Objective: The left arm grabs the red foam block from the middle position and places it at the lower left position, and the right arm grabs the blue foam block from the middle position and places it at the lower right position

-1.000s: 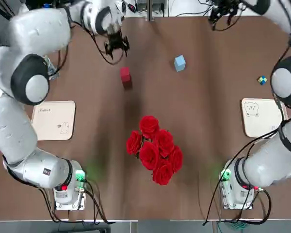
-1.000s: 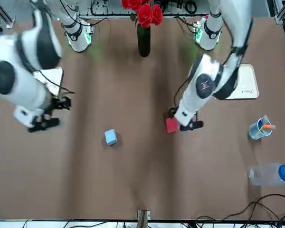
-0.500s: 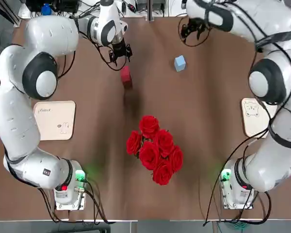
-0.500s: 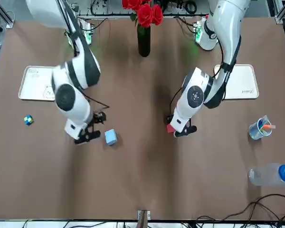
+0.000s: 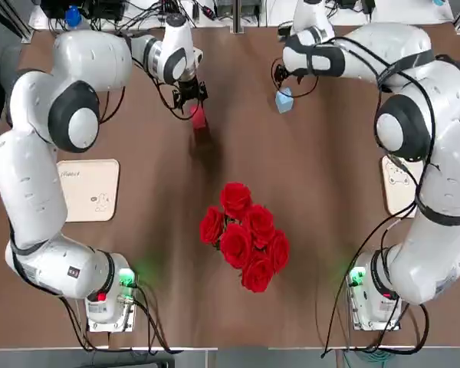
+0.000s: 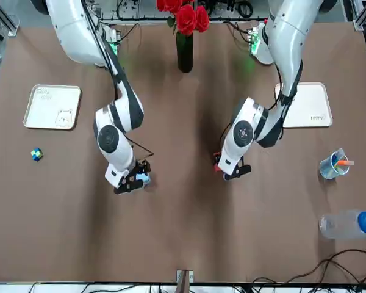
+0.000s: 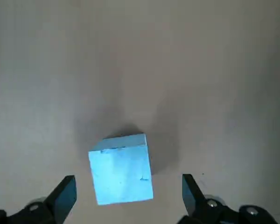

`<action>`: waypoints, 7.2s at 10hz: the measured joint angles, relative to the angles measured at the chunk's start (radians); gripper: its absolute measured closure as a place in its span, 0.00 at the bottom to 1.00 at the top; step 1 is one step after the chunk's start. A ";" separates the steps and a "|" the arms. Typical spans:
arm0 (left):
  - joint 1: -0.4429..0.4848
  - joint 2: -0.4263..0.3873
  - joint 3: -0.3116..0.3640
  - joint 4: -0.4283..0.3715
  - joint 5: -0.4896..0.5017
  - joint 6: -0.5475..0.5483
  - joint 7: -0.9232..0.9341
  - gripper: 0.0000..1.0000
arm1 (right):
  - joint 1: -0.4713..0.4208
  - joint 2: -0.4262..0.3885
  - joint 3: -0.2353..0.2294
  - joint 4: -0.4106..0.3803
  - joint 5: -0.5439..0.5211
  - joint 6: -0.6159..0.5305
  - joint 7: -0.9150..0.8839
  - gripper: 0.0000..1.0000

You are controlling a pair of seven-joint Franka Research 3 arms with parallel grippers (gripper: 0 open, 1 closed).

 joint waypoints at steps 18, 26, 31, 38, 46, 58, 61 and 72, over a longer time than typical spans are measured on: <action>0.176 -0.178 -0.002 0.010 0.032 -0.487 0.012 0.37 | 0.015 0.059 -0.108 0.280 -0.001 -0.391 0.060 0.39; 0.701 -0.317 0.003 -0.367 0.081 -0.527 0.586 0.37 | -0.210 -0.209 -0.331 0.391 0.000 -0.706 -0.225 0.39; 0.839 -0.317 0.002 -0.535 0.199 -0.441 0.724 0.37 | -0.424 -0.303 -0.330 0.323 -0.002 -0.823 -0.426 0.41; 0.864 -0.397 -0.117 -0.501 0.191 -0.476 0.767 0.00 | -0.597 -0.508 -0.328 -0.343 -0.183 -0.480 -0.632 0.41; 0.801 -0.448 -0.249 0.133 -0.056 -0.685 0.760 0.00 | -0.808 -0.519 -0.327 -0.765 -0.218 0.095 -0.865 0.42; 0.295 -0.556 0.043 0.252 -0.056 -0.769 0.636 0.00 | -0.914 -0.454 -0.314 -0.849 -0.221 0.312 -1.063 0.22; 0.295 -0.556 0.076 0.253 -0.079 -0.769 0.654 0.00 | -0.858 -0.461 -0.305 -0.792 -0.222 0.274 -1.066 0.00; 0.264 -0.567 0.108 0.253 -0.087 -0.775 0.655 0.00 | -0.516 -0.510 0.058 0.055 -0.200 -0.488 -0.295 0.00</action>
